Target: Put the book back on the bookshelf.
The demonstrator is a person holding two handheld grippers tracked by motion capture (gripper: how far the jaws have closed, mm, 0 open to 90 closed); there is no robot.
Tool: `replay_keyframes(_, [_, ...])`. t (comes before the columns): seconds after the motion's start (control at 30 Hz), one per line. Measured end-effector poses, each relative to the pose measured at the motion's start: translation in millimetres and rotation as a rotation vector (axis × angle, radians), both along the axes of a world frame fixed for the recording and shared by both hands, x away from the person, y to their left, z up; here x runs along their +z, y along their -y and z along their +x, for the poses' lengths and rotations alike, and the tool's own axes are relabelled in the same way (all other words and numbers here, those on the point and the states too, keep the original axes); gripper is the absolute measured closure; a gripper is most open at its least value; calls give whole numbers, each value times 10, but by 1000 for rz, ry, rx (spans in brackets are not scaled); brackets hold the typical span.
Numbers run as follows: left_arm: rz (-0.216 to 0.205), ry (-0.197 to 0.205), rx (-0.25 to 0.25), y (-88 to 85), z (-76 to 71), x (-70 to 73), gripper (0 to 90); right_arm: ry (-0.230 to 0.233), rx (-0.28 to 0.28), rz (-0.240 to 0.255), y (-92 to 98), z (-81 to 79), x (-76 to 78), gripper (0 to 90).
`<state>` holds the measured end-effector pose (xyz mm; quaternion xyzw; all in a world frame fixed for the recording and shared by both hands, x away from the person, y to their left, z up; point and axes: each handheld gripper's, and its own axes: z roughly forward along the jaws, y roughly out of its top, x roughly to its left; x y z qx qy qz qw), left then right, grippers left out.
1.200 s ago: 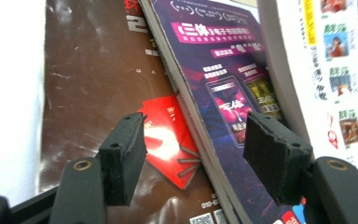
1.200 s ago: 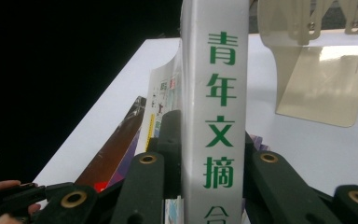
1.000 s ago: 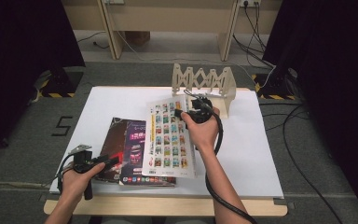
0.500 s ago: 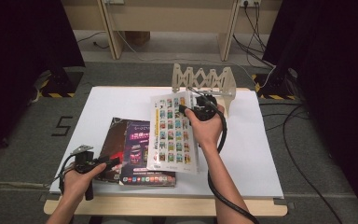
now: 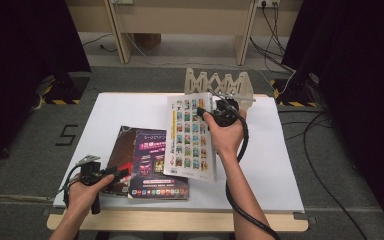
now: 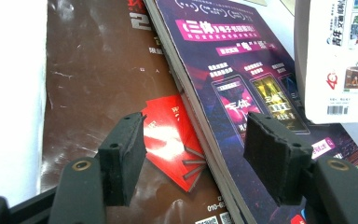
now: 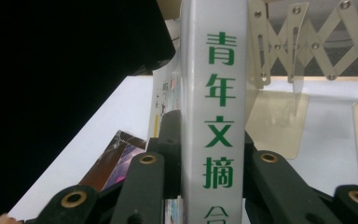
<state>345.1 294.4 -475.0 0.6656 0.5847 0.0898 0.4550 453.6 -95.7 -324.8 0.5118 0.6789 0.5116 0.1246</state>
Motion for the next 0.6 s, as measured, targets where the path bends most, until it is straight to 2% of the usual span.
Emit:
replay_keyframes(0.2, [4,0,2,-4,3,-2,374,30,-23,-2,57,-15,50,741])
replay_keyframes(0.6, [1,7,7,-19,-4,17,372,56,-45,-12,89,0,128,741])
